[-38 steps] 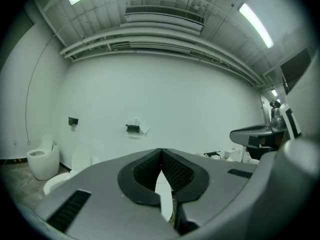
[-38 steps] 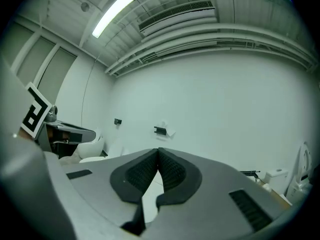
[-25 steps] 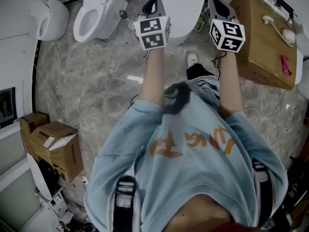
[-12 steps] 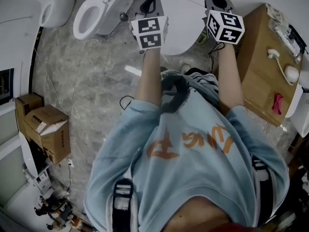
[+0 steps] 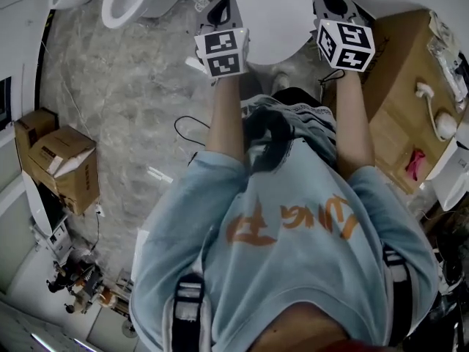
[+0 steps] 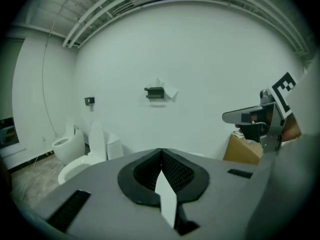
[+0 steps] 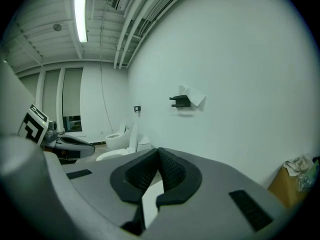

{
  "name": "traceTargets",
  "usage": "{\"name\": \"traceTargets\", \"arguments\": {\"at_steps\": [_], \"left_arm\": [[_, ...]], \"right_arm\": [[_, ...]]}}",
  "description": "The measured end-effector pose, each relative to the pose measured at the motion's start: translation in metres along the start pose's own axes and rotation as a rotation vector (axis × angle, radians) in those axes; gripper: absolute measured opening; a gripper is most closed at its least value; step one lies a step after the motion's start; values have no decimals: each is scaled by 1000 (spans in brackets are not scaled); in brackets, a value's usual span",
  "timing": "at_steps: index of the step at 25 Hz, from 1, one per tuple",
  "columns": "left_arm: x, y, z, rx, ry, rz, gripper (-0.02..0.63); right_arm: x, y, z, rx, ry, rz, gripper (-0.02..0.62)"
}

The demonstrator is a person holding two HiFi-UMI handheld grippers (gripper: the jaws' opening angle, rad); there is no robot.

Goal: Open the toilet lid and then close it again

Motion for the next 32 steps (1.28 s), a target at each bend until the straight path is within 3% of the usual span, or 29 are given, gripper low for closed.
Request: {"name": "traceTargets", "arguments": {"at_steps": [6,17,21,25,32], "left_arm": [[-28,15,-17,6,69,39,26],[-138,10,-35,-62,235,79,26],[-177,4,-55,-133,306,44,26],[-195,13,-69,-241,319,43,26],[-250,12,-93,-378,443,-51,28]], "right_arm": [[-26,11,-20,14,81,30,12],[-147,53,-22,134,305,112,12],[-188,59,-30,142,363,150,14],[-216,68,-41,130,426,157,14],[-277,75,-44,161,516,180,90]]}}
Point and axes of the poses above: the fingertips, and each gripper's own axes: z backward along the fingers, y to its left, x out of its top, the point moved 9 cm from there along z, backward along the fingers, and after that the axes turned 15 degrees about -x, right-handed, at the moved point
